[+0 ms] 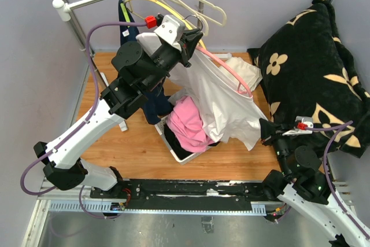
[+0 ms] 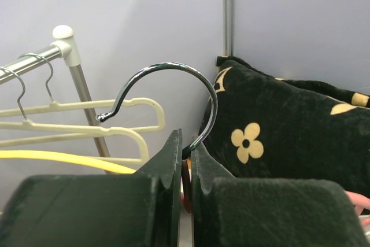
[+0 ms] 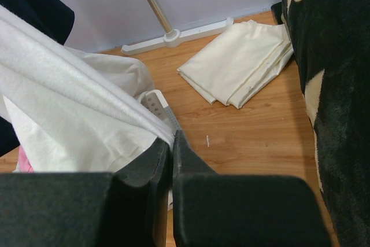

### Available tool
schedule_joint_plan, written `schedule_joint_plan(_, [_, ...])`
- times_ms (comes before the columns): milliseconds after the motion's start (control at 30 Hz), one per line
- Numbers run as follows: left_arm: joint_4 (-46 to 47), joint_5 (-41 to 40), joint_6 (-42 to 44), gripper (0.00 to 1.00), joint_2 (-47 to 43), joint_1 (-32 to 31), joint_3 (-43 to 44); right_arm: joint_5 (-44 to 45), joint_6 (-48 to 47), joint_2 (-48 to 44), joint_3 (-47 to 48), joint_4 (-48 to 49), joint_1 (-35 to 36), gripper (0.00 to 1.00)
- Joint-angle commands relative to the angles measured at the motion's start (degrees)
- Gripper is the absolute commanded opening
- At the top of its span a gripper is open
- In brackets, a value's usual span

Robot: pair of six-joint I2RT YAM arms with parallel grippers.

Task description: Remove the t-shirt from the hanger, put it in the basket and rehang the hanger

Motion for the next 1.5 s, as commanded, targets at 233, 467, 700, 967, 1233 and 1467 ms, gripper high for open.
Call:
schedule_joint_plan(233, [10.17, -4.67, 1.93, 0.01, -2.29, 1.74, 4.83, 3.31, 0.51, -4.03, -4.81, -3.76, 0.39, 0.01])
schedule_joint_plan(467, [12.90, -4.94, 1.57, 0.00, -1.44, 1.71, 4.80, 0.74, -1.55, -3.79, -6.05, -0.01, 0.37, 0.01])
schedule_joint_plan(700, [14.95, -5.85, 1.03, 0.01, 0.03, 1.73, 6.37, -0.59, -1.43, -3.57, -7.03, 1.16, 0.34, 0.01])
schedule_joint_plan(967, [14.31, -4.78, 0.58, 0.00, 2.19, 1.73, 9.78, -0.44, -1.75, -3.66, -7.48, 1.47, 0.36, 0.01])
schedule_joint_plan(1233, [14.42, -1.71, 0.15, 0.00, 1.05, 1.67, 5.01, -1.84, -3.87, -3.70, -4.51, 0.95, 0.39, 0.36])
schedule_joint_plan(1467, [14.22, 4.22, -0.50, 0.00, -1.62, 1.69, -3.05, -3.55, -8.94, -3.75, 2.12, -0.25, 0.31, 0.61])
